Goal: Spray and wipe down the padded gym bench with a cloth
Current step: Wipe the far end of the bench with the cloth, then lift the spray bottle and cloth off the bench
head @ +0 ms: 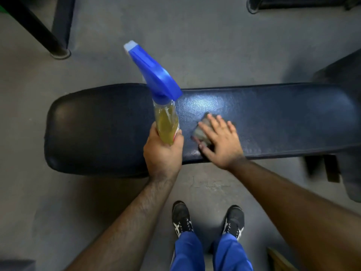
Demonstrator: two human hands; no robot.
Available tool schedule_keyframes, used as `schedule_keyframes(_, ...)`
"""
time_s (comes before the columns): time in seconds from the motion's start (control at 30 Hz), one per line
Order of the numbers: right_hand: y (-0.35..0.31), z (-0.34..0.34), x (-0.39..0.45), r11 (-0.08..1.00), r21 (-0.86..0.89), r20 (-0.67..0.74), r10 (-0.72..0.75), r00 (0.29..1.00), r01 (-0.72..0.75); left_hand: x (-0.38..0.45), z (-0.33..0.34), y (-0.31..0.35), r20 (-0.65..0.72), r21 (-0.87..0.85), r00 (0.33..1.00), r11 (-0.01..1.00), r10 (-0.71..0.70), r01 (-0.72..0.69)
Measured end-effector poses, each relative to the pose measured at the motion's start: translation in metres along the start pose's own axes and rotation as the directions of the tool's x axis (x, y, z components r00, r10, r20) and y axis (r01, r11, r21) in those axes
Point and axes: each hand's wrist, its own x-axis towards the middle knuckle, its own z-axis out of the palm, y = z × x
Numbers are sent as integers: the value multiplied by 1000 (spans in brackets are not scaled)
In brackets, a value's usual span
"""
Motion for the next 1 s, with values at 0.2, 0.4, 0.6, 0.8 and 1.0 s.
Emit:
schedule_keyframes(0.2,-24,10,-42,979,-27,141,-195,971,201,-9,-3,-4,5,-29,999,999,-46,46)
schedule_keyframes(0.4,-13,-4,-46,993,51,124,-109,986,103,-16,-2,-13,97,-15,995,999,-33,34)
schedule_keyframes(0.6,-30,-42,-83,628,710,44,411,911,-318,-46,-9,-2,214,23,977,1000,0,-6)
schedule_keyframes(0.8,-25,-91,-149,216,900,136,687,714,-379,-107,-13,37,376,52,924,995,61,-87)
schedule_keyframes(1.0,4,-157,-285,-42,941,224,821,525,-337,-213,2,73,536,48,819,961,206,-274)
